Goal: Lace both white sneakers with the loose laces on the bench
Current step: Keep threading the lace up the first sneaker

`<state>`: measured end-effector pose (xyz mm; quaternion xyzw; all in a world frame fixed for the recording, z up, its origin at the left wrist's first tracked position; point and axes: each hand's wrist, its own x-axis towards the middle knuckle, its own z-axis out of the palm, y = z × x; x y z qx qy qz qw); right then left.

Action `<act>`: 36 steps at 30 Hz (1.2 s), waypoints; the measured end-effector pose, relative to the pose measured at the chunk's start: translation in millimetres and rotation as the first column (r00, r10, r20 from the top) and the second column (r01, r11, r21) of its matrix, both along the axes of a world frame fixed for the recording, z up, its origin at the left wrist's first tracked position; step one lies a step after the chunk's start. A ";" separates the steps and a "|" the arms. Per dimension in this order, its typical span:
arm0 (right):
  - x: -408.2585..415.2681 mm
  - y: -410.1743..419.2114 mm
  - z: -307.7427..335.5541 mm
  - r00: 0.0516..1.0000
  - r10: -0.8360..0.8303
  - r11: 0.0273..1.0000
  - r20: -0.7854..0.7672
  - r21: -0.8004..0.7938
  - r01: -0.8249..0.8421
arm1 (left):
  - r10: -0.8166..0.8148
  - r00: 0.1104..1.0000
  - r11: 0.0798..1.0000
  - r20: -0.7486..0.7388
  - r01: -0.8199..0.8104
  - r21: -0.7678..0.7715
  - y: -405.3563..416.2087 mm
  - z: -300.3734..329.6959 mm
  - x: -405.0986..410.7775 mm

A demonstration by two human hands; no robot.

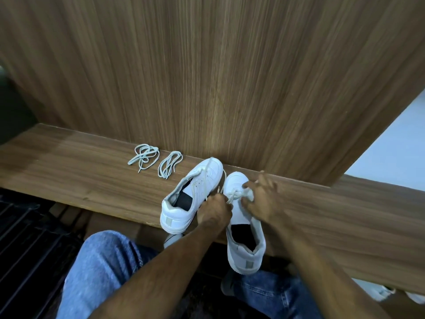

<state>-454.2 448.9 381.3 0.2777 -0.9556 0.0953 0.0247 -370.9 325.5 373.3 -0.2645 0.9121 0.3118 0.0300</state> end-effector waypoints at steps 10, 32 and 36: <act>-1.2 -9.5 -13.6 0.971 -0.071 0.840 0.229 -0.511 0.182 | -0.035 0.999 0.999 -0.008 0.034 -0.029 -3.1 -0.2 -0.2; -29.5 -1.7 -21.1 0.888 -0.192 0.933 0.418 -0.204 0.298 | -0.038 0.999 0.998 0.005 0.038 -0.042 -2.0 -3.1 -3.7; -31.5 -0.4 27.6 0.721 -0.005 0.457 0.693 -0.640 0.618 | -0.041 0.999 0.998 -0.003 0.041 -0.047 -3.2 -3.6 -2.7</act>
